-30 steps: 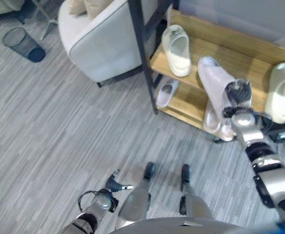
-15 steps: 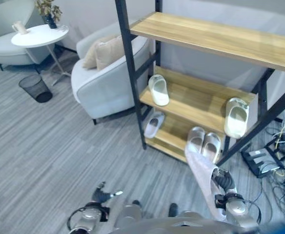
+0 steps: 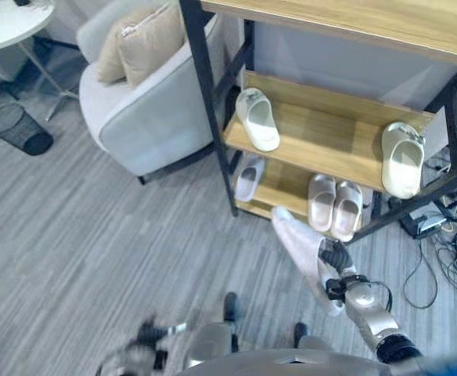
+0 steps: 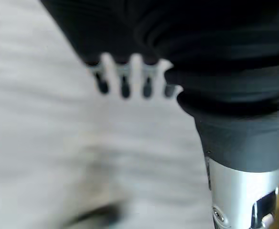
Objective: Arrange the slippers neatly on the shoe rack.
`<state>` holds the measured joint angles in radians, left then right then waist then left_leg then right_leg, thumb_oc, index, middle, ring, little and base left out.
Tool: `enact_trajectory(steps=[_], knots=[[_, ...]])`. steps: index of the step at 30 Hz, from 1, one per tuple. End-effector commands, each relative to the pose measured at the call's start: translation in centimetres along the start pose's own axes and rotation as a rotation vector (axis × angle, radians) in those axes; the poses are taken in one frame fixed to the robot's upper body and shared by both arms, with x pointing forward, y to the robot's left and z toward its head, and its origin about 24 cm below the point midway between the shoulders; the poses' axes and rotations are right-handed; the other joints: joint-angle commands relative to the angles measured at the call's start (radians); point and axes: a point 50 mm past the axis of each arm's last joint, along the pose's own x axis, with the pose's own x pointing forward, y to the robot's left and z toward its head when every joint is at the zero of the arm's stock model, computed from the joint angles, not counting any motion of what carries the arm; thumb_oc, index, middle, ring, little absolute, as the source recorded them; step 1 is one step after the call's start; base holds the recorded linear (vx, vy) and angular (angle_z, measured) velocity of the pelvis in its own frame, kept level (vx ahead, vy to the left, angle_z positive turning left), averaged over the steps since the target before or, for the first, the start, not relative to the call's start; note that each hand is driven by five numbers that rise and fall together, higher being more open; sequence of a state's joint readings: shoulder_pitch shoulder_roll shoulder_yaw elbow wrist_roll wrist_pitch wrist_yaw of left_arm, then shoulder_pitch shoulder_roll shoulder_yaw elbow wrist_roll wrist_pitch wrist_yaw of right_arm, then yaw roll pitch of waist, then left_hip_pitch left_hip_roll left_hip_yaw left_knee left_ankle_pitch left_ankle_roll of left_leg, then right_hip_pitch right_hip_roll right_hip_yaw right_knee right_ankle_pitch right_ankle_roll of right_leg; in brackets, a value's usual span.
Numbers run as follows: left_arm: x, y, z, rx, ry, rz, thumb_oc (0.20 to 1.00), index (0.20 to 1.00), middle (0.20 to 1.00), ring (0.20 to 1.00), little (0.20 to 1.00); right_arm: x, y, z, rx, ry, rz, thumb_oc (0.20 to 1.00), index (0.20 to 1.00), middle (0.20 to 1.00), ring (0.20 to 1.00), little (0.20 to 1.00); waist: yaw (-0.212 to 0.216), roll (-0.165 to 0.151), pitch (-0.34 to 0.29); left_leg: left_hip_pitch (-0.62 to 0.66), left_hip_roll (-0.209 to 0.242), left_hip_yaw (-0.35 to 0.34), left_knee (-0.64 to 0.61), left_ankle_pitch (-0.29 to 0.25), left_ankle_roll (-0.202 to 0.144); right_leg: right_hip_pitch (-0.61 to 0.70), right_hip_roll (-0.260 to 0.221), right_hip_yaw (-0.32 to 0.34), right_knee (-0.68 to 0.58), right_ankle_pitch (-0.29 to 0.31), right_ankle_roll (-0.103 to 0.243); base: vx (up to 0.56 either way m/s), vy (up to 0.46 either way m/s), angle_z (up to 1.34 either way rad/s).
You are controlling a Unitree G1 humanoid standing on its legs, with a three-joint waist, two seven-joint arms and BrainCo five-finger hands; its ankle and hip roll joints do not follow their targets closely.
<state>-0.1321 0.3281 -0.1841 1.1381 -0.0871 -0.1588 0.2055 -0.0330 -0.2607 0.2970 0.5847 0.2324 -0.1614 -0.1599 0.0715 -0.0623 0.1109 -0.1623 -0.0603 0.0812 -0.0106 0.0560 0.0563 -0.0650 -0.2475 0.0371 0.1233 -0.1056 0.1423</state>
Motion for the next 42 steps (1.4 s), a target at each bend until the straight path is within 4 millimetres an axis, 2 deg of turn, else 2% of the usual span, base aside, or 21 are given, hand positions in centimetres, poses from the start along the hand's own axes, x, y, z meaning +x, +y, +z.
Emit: enact_trajectory(steps=[1,2,3,4,5,7,11,15,17,19,22,26,31,33,34,36,37,38,39,40,42], knots=[[-0.4,1.2,-0.7,0.028,-0.023,0.064,1.0,1.0,1.0,1.0,1.0,0.1,0.0,1.9,0.01,-0.108,0.007,0.2,0.2,0.2,0.2,0.2,-0.008,-0.001,0.006,-0.102,0.036,-0.044,0.142,-0.093,-0.043,0.03,-0.039,-0.027,0.095,0.184,0.022,0.11,0.273,-0.26],[-0.2,1.3,0.0,0.033,-0.05,0.067,1.0,1.0,1.0,1.0,1.0,0.2,-0.1,1.9,0.002,-0.104,0.002,0.2,0.2,0.2,0.2,0.2,-0.015,0.004,0.019,-0.092,0.034,-0.045,0.143,-0.099,-0.036,0.009,-0.043,-0.026,0.141,0.214,0.019,0.17,0.289,-0.09],[0.2,3.7,0.1,0.078,-0.034,0.086,1.0,1.0,1.0,1.0,1.0,0.2,0.0,2.1,0.012,-0.119,0.0,0.2,0.2,0.2,0.2,0.2,-0.038,0.021,0.044,-0.046,0.04,-0.058,0.14,-0.12,-0.033,-0.046,-0.031,-0.027,0.208,0.21,0.003,0.15,0.176,0.06],[0.2,3.7,0.1,0.079,-0.033,0.086,1.0,1.0,1.0,1.0,1.0,0.2,0.0,2.0,0.012,-0.118,0.0,0.2,0.2,0.2,0.2,0.2,-0.039,0.021,0.045,-0.044,0.04,-0.059,0.141,-0.121,-0.033,-0.044,-0.031,-0.028,0.21,0.208,0.003,0.32,0.084,0.3],[0.3,2.9,1.0,0.064,-0.073,0.082,1.0,1.0,1.0,1.0,1.0,0.0,-0.3,0.8,0.008,-0.063,-0.005,0.2,0.2,0.2,0.2,0.2,-0.062,0.023,0.055,-0.007,0.039,-0.067,0.134,-0.141,-0.042,-0.082,0.004,-0.043,0.072,0.129,-0.003,0.23,-0.07,-0.08],[0.5,2.6,1.4,0.056,-0.069,0.085,1.0,1.0,1.0,1.0,1.0,0.4,-0.3,0.5,0.005,-0.037,-0.01,0.2,0.2,0.2,0.2,0.2,-0.082,0.013,0.089,0.027,0.033,-0.077,0.147,-0.17,-0.052,-0.152,0.021,-0.042,-0.067,0.147,0.017,0.22,-0.157,-0.12],[0.5,1.9,1.7,0.055,-0.093,0.069,1.0,1.0,1.0,1.0,1.0,-0.2,-0.8,-0.6,0.004,-0.003,-0.033,0.2,0.2,0.2,0.2,0.2,-0.088,-0.012,0.1,0.009,0.011,-0.109,0.21,-0.202,-0.065,-0.121,0.02,0.021,-0.104,0.172,0.03,0.05,-0.167,0.65],[0.2,0.5,2.4,-0.066,-0.123,0.064,1.0,1.0,1.0,1.0,1.0,0.3,-1.5,-0.4,-0.048,-0.002,-0.058,0.2,0.2,0.2,0.2,0.2,-0.077,-0.004,0.137,-0.114,0.046,-0.174,0.26,-0.176,-0.095,-0.211,0.053,0.017,-0.014,0.146,-0.003,-0.16,-0.224,0.72],[0.4,0.6,3.3,-0.131,-0.142,0.085,1.0,1.0,1.0,1.0,1.0,1.3,-1.7,1.4,-0.062,-0.058,-0.086,0.2,0.2,0.2,0.2,0.2,-0.067,0.007,0.17,-0.198,0.048,-0.201,0.316,-0.172,-0.102,-0.299,0.059,0.014,0.087,0.111,-0.017,-0.22,-0.124,0.21],[0.4,0.7,3.4,-0.158,-0.146,0.095,1.0,1.0,1.0,1.0,1.0,1.5,-1.8,1.9,-0.071,-0.078,-0.094,0.2,0.2,0.2,0.2,0.2,-0.065,0.009,0.18,-0.227,0.046,-0.207,0.344,-0.174,-0.104,-0.328,0.061,0.015,0.127,0.099,-0.021,-0.14,-0.054,0.05],[0.4,0.8,4.2,-0.283,-0.168,0.124,1.0,1.0,1.0,1.0,1.0,2.2,-1.8,3.7,-0.114,-0.145,-0.126,0.2,0.2,0.2,0.2,0.2,-0.054,0.014,0.207,-0.333,0.045,-0.227,0.471,-0.201,-0.103,-0.429,0.066,0.018,0.278,0.046,-0.036,-0.13,-0.047,0.1],[0.3,0.3,4.7,-0.393,-0.17,0.134,1.0,1.0,1.0,1.0,1.0,2.5,-1.7,4.5,-0.111,-0.171,-0.16,0.2,0.2,0.2,0.2,0.2,-0.051,0.02,0.218,-0.455,0.043,-0.241,0.639,-0.257,-0.094,-0.54,0.07,0.031,0.445,-0.021,-0.054,-0.07,-0.02,0.06],[0.6,0.4,7.1,-0.668,-0.193,0.147,1.0,1.0,1.0,1.0,1.0,3.8,-2.2,9.1,-0.137,-0.315,-0.234,0.2,0.2,0.2,0.2,0.2,-0.048,0.033,0.213,-0.67,0.044,-0.24,0.877,-0.361,-0.087,-0.773,0.101,0.065,0.714,-0.156,-0.086,-0.02,-0.039,-0.03],[1.2,1.5,9.7,-0.732,-0.235,0.158,1.0,1.0,1.0,1.0,1.0,5.0,-2.5,14.1,-0.133,-0.435,-0.275,0.2,0.2,0.2,0.2,0.2,-0.058,0.046,0.204,-0.849,0.038,-0.228,1.044,-0.41,-0.086,-0.953,0.138,0.091,0.867,-0.205,-0.107,-0.08,-0.012,-0.4],[1.3,1.7,10.4,-0.723,-0.246,0.156,1.0,1.0,1.0,1.0,1.0,5.3,-2.5,15.3,-0.11,-0.456,-0.284,0.2,0.2,0.2,0.2,0.2,-0.059,0.051,0.2,-0.891,0.04,-0.227,1.078,-0.417,-0.085,-0.998,0.142,0.096,0.9,-0.214,-0.113,-0.04,-0.011,-0.57],[1.8,4.0,13.3,-0.699,-0.305,0.178,1.0,1.0,1.0,1.0,1.0,6.1,-4.7,21.0,-0.113,-0.558,-0.347,0.2,0.2,0.2,0.2,0.2,-0.057,0.065,0.17,-1.045,0.042,-0.238,1.182,-0.445,-0.078,-1.155,0.163,0.122,1.0,-0.234,-0.118,0.02,-0.021,-0.2],[1.8,4.0,13.4,-0.701,-0.307,0.177,1.0,1.0,1.0,1.0,1.0,6.1,-4.7,21.2,-0.112,-0.56,-0.347,0.2,0.2,0.2,0.2,0.2,-0.057,0.065,0.168,-1.051,0.042,-0.238,1.186,-0.447,-0.078,-1.162,0.164,0.122,1.004,-0.235,-0.118,0.03,-0.017,-0.04],[1.9,4.8,14.1,-0.711,-0.326,0.186,1.0,1.0,1.0,1.0,1.0,6.1,-5.0,22.8,-0.101,-0.591,-0.351,0.2,0.2,0.2,0.2,0.2,-0.056,0.066,0.162,-1.085,0.042,-0.24,1.21,-0.452,-0.076,-1.194,0.168,0.127,1.026,-0.237,-0.118,0.04,-0.018,-0.08],[1.9,6.4,15.7,-0.708,-0.363,0.196,1.0,1.0,1.0,1.0,1.0,6.3,-6.1,25.5,-0.079,-0.617,-0.359,0.2,0.2,0.2,0.2,0.2,-0.05,0.068,0.154,-1.138,0.044,-0.241,1.251,-0.462,-0.078,-1.249,0.174,0.136,1.066,-0.245,-0.12,0.06,-0.023,-0.13],[1.9,6.8,16.3,-0.705,-0.382,0.195,1.0,1.0,1.0,1.0,1.0,6.2,-6.6,26.9,-0.092,-0.635,-0.365,0.2,0.2,0.2,0.2,0.2,-0.048,0.068,0.152,-1.171,0.041,-0.241,1.279,-0.467,-0.076,-1.281,0.174,0.137,1.096,-0.25,-0.121,0.09,-0.043,-0.05],[1.7,8.5,18.8,-0.662,-0.437,0.192,1.0,1.0,1.0,1.0,1.0,5.6,-8.4,31.9,-0.16,-0.676,-0.415,0.2,0.2,0.2,0.2,0.2,-0.038,0.065,0.145,-1.261,0.039,-0.242,1.345,-0.485,-0.075,-1.365,0.176,0.141,1.161,-0.272,-0.127,0.1,-0.036,0.01]])
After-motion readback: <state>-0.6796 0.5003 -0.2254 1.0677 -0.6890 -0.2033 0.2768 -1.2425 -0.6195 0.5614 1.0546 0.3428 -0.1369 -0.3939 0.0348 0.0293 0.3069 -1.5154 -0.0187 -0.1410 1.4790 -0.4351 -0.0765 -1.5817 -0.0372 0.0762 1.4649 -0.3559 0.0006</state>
